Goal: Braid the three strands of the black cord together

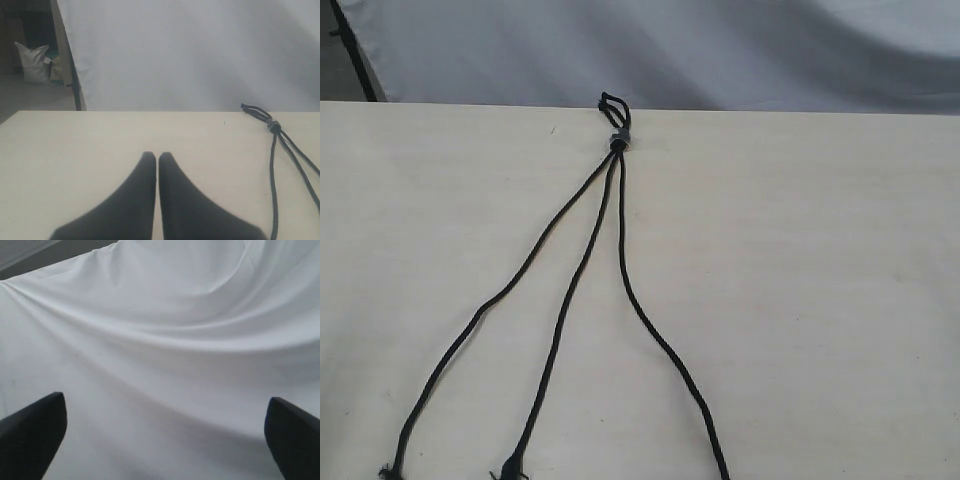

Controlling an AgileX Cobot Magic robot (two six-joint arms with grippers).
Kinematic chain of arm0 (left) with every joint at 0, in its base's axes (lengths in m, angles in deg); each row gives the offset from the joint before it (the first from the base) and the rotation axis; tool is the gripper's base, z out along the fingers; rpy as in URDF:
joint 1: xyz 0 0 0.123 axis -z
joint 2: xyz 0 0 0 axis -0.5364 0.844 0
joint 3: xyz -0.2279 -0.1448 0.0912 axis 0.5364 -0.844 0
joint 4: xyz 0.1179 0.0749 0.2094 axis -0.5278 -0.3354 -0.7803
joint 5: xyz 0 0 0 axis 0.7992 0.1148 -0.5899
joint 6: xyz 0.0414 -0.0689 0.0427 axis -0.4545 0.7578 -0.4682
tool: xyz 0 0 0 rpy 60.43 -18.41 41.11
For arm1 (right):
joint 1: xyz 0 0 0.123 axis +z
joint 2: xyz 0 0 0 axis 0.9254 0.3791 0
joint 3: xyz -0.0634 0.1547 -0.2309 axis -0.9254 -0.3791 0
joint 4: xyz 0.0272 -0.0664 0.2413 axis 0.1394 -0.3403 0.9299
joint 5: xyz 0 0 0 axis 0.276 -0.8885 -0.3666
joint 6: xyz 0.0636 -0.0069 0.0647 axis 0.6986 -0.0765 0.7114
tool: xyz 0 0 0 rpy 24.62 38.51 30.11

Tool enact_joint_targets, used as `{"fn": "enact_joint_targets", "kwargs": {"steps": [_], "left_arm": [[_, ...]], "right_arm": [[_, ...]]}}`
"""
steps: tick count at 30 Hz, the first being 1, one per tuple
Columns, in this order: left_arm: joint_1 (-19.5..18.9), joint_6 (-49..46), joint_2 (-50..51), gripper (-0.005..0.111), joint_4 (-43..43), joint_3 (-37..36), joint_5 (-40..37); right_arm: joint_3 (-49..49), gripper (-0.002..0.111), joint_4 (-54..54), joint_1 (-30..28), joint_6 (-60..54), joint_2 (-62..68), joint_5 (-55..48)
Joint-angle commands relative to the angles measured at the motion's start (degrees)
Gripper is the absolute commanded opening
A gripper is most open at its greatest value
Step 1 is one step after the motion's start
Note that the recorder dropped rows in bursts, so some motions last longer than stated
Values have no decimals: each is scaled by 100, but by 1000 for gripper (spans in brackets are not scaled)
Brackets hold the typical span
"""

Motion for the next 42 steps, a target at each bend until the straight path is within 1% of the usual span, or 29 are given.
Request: {"fn": "enact_joint_targets", "kwargs": {"steps": [1,11,17,20,23,27,29,30,32,35,37,38,42], "left_arm": [[-12,0,-17,3,-27,-13,1],[-12,0,-17,3,-27,-13,1],[-12,0,-17,3,-27,-13,1],[-12,0,-17,3,-27,-13,1],[-12,0,-17,3,-27,-13,1],[-12,0,-17,3,-27,-13,1],[-12,0,-17,3,-27,-13,1],[-12,0,-17,3,-27,-13,1],[-12,0,-17,3,-27,-13,1],[-12,0,-17,3,-27,-13,1],[-12,0,-17,3,-27,-13,1],[-12,0,-17,3,-27,-13,1],[-12,0,-17,3,-27,-13,1]], "right_arm": [[-19,100,2,-31,-17,-37,128],[-19,100,2,-31,-23,-37,128],[-19,100,2,-31,-9,-37,-48],[-19,100,-186,-18,-8,-37,-34],[217,100,-546,-18,-8,-37,-436],[839,99,-759,6,93,262,-1496],[929,91,-759,100,102,640,-1584],[929,84,-759,175,102,880,-1547],[932,63,-787,360,82,1364,-1461],[1038,25,-799,695,26,2239,-1294],[1216,5,-799,911,-22,2837,-1427],[1349,0,-799,1039,-24,3144,-1559],[1890,1,-799,1591,-67,4202,-1952]]}}
